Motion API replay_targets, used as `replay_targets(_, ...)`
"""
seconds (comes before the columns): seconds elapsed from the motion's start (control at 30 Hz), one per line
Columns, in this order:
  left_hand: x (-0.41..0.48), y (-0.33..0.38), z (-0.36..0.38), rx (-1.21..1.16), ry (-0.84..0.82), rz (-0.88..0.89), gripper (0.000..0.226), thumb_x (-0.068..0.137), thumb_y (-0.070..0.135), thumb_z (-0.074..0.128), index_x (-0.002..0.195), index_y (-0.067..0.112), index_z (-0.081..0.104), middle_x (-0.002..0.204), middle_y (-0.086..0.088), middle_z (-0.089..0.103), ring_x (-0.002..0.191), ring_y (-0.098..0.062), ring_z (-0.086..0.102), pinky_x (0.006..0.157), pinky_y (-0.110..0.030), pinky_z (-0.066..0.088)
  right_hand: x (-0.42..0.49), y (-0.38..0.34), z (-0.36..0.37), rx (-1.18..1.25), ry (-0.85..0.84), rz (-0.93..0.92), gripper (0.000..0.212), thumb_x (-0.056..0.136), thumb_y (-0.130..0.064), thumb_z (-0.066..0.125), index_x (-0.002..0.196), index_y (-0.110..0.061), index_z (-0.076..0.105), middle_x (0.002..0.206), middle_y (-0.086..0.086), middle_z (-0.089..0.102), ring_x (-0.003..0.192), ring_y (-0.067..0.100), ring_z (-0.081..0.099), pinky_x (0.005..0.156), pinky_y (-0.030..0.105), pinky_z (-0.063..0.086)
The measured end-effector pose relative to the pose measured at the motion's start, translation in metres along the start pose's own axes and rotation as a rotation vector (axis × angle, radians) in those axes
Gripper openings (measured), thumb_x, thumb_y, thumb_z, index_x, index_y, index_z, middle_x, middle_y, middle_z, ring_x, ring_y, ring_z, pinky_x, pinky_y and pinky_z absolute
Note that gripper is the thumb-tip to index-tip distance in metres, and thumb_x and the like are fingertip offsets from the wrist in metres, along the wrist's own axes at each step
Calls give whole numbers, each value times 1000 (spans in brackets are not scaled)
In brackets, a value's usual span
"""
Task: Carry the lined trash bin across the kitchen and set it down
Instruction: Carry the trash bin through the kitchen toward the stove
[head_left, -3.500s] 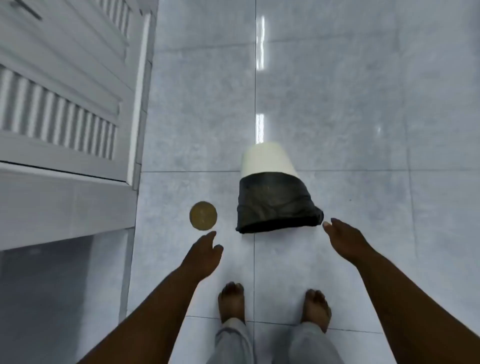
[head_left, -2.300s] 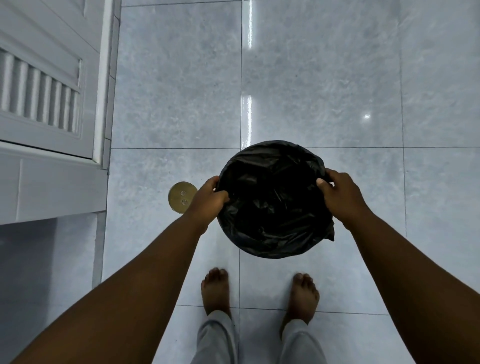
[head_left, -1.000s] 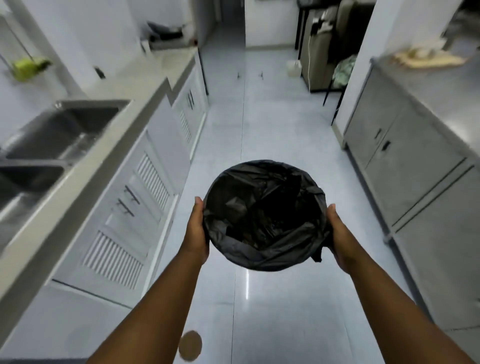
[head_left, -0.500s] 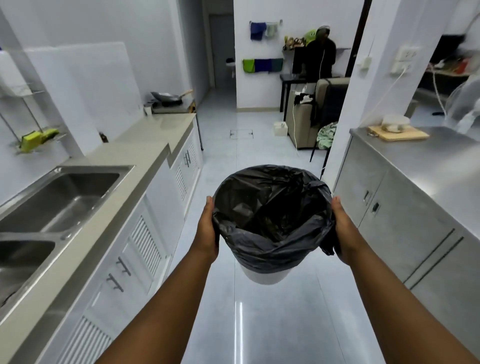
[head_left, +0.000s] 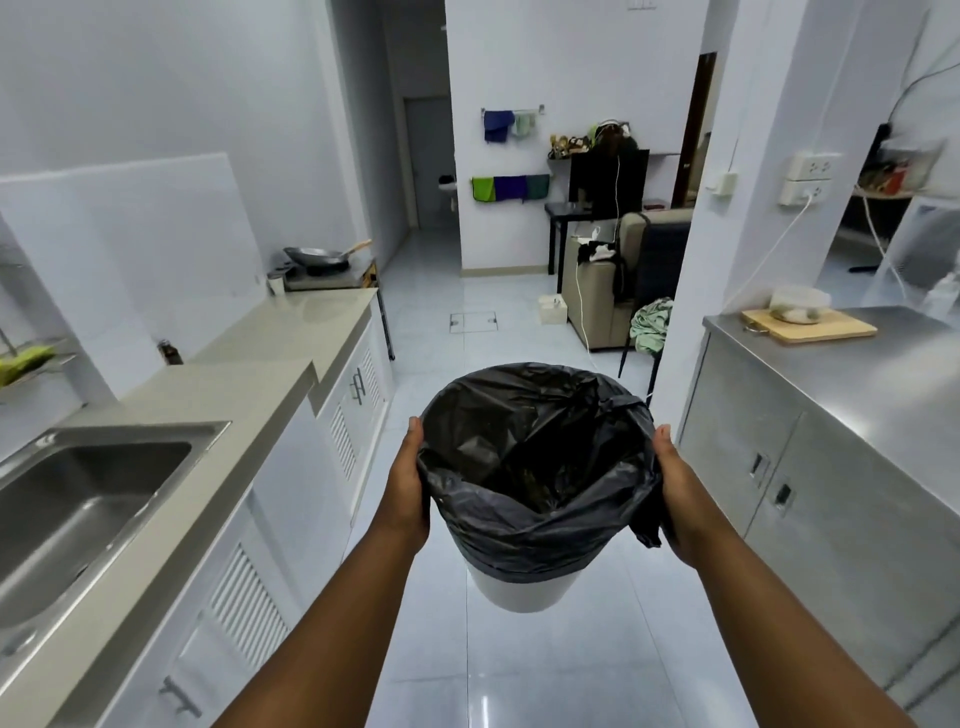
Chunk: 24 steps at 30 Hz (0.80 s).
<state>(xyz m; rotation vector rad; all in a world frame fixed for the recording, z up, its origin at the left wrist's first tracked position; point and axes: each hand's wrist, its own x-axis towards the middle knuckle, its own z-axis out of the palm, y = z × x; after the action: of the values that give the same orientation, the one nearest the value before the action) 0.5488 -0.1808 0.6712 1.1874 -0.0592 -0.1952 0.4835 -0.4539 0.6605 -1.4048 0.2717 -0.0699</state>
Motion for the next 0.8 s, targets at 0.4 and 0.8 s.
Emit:
replay_targets(0.4, 188, -3, 59, -35, 97, 26, 49, 98, 56, 35, 114, 26, 71, 115, 2, 75, 116, -22, 63, 106, -42, 44, 210, -36, -45, -45, -64, -10, 79, 81, -84, 35, 134, -32, 64, 128, 2, 73, 112, 21, 68, 76, 35, 53)
replay_targets(0.8, 364, -7, 40, -80, 110, 32, 55, 97, 57, 36, 128, 23, 65, 127, -3, 70, 124, -25, 60, 110, -46, 42, 388, -52, -29, -62, -107, 0, 82, 82, -82, 35, 136, -28, 62, 130, 1, 72, 120, 21, 65, 96, 43, 52)
